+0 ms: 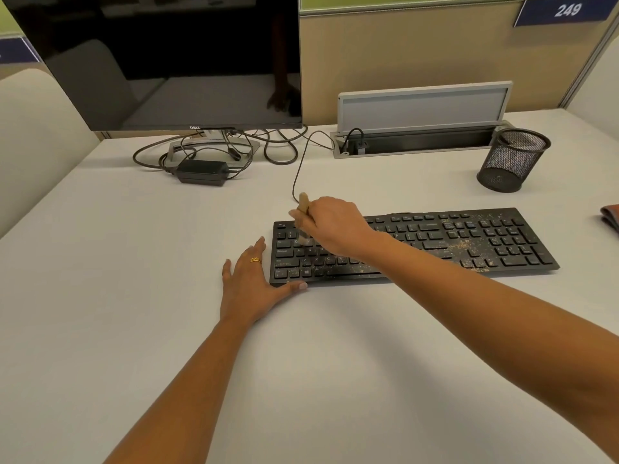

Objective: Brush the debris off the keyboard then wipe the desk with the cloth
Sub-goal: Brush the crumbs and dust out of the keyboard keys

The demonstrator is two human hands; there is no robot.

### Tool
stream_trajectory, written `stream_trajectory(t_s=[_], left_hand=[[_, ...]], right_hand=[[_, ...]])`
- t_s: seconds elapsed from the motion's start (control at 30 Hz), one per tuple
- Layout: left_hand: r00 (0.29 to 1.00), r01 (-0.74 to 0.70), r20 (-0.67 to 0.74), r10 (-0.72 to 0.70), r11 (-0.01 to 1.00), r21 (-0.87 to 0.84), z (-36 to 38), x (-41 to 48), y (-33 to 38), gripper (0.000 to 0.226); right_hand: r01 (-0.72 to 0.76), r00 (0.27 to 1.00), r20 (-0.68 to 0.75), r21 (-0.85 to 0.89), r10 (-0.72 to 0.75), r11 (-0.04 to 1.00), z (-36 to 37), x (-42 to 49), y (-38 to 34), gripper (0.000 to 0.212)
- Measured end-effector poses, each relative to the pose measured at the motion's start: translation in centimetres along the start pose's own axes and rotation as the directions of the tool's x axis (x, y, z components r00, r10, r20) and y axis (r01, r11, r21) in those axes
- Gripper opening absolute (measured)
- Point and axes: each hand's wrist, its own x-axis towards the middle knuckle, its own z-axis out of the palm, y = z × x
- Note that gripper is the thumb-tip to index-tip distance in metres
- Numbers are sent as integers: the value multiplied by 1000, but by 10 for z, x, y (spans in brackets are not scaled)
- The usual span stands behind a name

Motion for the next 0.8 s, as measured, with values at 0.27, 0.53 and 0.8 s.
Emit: stream_trajectory(t_s=[0.27, 0.53, 0.8], left_hand=[[1000, 0, 11, 0, 1000, 7, -2, -1, 2, 128], [1000, 0, 5, 0, 1000, 7, -1, -1, 2, 127], [1000, -6, 7, 6, 1000, 13, 0, -1, 1, 127]], right_hand=[[-49, 998, 35, -114, 54, 992, -8, -4, 11, 44], [-162, 986, 35, 68, 160, 984, 2, -9, 10, 50], [-244, 969, 6, 160, 246, 957, -3, 0, 12, 49]])
